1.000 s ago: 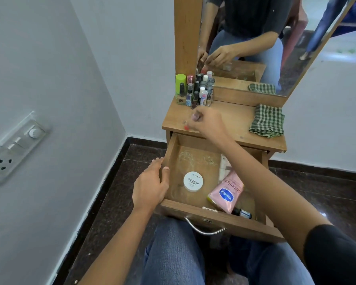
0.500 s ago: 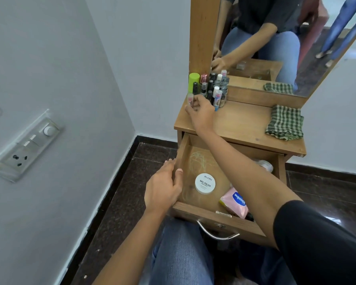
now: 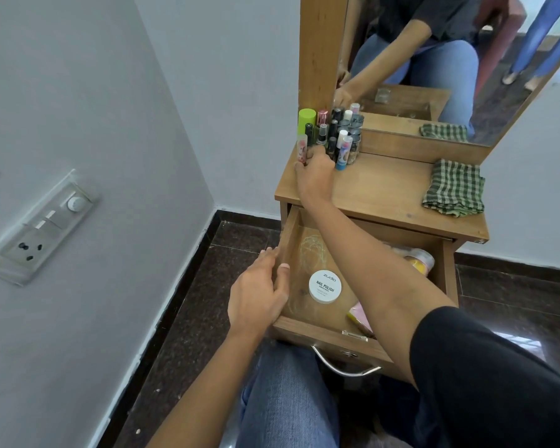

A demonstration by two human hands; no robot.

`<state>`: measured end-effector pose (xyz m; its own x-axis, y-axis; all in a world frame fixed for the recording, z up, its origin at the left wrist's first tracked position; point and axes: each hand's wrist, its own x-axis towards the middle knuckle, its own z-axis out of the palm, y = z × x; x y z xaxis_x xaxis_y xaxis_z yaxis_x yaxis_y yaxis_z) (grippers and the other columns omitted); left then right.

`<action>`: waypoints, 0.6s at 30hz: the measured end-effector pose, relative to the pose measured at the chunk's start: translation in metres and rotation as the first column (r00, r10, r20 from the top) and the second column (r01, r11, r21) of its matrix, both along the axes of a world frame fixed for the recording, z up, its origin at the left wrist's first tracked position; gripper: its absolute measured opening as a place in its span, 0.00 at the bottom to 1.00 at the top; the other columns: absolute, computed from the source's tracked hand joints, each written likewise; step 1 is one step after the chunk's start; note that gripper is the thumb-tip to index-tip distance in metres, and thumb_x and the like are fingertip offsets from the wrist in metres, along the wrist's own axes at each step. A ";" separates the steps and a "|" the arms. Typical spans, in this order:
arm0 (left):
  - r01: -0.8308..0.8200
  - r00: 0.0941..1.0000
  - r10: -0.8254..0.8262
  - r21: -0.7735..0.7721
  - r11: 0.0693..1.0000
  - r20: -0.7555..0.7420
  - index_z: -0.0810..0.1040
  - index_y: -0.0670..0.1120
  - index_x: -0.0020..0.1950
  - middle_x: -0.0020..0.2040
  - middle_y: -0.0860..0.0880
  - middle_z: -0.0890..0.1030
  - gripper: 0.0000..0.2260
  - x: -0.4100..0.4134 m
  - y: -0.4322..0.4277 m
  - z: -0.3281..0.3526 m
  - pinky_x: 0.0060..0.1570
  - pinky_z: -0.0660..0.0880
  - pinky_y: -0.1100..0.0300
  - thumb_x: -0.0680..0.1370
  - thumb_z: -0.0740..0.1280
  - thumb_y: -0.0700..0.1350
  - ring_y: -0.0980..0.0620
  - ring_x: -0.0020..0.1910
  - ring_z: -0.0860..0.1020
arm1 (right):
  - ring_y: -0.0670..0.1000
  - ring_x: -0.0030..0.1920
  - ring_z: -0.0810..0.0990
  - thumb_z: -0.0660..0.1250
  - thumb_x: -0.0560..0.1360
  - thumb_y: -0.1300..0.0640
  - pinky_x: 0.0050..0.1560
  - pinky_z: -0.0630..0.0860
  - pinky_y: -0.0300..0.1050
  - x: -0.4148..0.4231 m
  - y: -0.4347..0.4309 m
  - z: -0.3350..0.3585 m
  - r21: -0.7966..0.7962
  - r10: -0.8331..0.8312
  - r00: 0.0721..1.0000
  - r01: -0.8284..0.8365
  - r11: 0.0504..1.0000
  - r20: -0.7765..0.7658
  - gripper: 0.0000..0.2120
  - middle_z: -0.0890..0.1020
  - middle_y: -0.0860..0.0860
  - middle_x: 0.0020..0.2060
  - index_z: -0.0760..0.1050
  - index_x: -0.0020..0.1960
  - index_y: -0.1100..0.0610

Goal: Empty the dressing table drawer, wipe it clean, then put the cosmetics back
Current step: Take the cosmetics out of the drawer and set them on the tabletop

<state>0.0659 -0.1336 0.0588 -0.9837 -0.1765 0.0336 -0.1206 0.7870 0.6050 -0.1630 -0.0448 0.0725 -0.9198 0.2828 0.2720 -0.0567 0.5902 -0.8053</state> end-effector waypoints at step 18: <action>-0.050 0.999 0.050 0.006 0.999 -0.010 0.71 0.54 0.71 0.70 0.54 0.73 0.18 0.001 0.002 0.000 0.59 0.71 0.57 0.82 0.56 0.51 0.54 0.68 0.72 | 0.45 0.38 0.76 0.69 0.72 0.64 0.39 0.74 0.36 0.065 0.039 -0.013 -0.163 0.408 0.887 -0.445 0.880 -0.219 0.04 0.80 0.53 0.40 0.77 0.46 0.60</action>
<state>0.0668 -0.1321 0.0592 -0.9732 -0.2261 0.0429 -0.1535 0.7768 0.6107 -0.0979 -0.0059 0.0592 -0.9070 -0.0601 0.4167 -0.4145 0.3015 -0.8587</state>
